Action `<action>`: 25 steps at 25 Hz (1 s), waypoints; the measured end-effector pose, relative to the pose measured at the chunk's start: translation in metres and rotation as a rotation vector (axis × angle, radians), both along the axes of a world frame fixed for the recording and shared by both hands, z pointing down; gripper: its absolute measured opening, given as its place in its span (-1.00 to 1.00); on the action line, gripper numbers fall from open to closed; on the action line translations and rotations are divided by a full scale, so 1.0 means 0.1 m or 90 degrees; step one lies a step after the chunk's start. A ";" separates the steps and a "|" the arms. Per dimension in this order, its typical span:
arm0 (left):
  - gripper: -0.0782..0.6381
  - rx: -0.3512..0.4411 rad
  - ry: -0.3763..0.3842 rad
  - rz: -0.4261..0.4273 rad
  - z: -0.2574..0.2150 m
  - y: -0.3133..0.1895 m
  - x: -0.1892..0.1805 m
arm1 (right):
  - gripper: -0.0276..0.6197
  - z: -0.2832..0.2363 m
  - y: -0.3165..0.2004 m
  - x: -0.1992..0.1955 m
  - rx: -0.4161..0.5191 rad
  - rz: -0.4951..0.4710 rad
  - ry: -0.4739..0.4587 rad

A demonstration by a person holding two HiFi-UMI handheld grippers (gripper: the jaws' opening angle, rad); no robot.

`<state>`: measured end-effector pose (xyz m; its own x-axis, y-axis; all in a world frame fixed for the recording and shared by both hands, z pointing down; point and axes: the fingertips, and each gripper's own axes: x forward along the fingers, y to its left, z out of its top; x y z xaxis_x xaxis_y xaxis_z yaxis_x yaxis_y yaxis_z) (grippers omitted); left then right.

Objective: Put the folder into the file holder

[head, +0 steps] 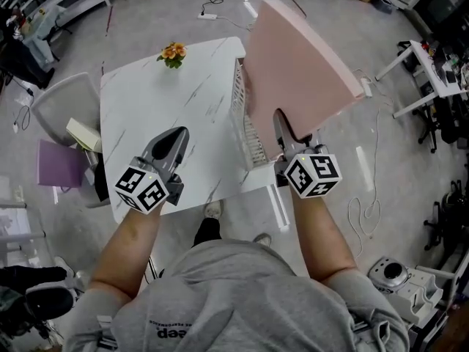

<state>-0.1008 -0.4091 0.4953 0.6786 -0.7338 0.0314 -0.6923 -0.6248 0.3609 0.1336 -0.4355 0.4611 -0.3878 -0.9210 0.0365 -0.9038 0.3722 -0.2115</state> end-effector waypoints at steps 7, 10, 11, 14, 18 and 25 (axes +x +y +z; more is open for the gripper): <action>-0.61 -0.031 -0.006 0.027 0.26 -0.03 0.09 | -0.55 0.27 -0.01 0.03 0.004 0.017 -0.024; -0.61 -0.043 -0.007 0.036 0.35 -0.03 0.12 | -0.55 0.39 -0.01 0.03 -0.001 0.021 -0.026; -0.61 -0.044 -0.007 0.039 0.38 -0.04 0.12 | -0.55 0.43 -0.01 0.03 -0.002 0.023 -0.026; -0.61 -0.050 -0.007 0.044 0.45 -0.05 0.12 | -0.55 0.50 0.00 0.00 0.002 0.024 -0.013; -0.61 -0.056 -0.004 0.053 0.50 -0.06 0.14 | -0.54 0.63 0.02 -0.05 0.002 0.022 0.019; -0.61 -0.057 -0.003 0.064 0.55 -0.05 0.20 | -0.49 0.85 0.03 -0.13 -0.015 0.015 0.057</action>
